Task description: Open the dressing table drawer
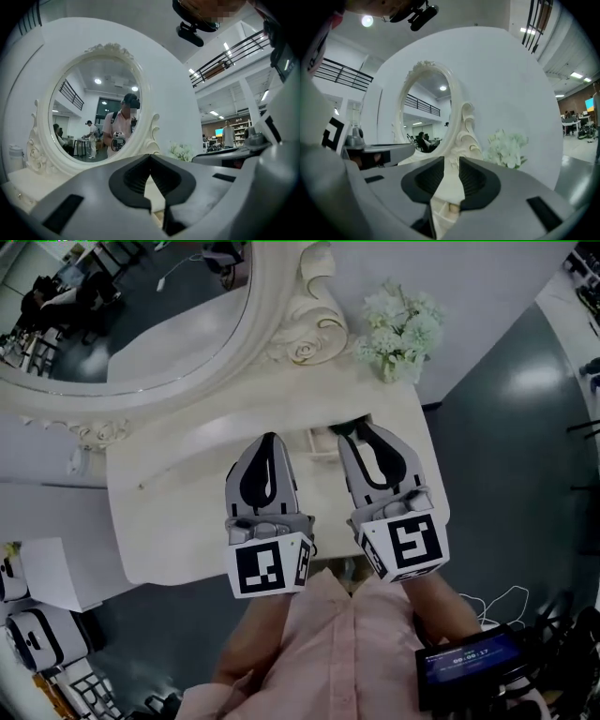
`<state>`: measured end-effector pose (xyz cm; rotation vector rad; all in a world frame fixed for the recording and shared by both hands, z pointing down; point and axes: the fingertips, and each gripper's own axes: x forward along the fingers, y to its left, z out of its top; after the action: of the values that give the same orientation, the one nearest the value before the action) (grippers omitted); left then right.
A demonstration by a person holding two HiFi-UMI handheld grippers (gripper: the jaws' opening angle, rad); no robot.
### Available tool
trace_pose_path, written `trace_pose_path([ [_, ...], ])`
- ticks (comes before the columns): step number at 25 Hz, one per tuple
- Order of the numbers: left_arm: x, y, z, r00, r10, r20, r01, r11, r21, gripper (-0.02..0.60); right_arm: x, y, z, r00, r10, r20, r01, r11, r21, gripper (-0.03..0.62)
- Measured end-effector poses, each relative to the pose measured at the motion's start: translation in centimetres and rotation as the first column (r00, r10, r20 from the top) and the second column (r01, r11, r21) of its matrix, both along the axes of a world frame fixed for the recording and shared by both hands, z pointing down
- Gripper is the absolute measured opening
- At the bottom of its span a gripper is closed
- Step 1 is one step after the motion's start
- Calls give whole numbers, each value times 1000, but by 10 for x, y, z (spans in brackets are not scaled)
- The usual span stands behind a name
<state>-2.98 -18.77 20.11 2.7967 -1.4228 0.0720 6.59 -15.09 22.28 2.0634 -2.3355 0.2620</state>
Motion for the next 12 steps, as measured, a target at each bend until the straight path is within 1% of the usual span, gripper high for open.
trace_pose_path([
  [3, 4, 2, -28, 1000, 10, -10, -10, 998, 69, 21, -5, 4, -42, 1000, -8, -27, 10, 995, 102, 65],
  [4, 6, 4, -37, 1000, 16, -11, -15, 996, 94, 21, -6, 6, -53, 999, -8, -32, 12, 992, 127, 47],
  [6, 11, 8, -52, 1000, 28, -14, -26, 991, 133, 21, -8, 8, -68, 999, -4, -47, 11, 986, 164, 34],
  [8, 13, 10, -60, 999, 35, -15, -32, 988, 148, 21, -9, 10, -77, 998, 4, -66, 8, 983, 184, 28],
  [12, 14, 12, -57, 999, 39, -9, -37, 989, 140, 21, -11, 9, -80, 996, 12, -92, 6, 981, 195, 25],
])
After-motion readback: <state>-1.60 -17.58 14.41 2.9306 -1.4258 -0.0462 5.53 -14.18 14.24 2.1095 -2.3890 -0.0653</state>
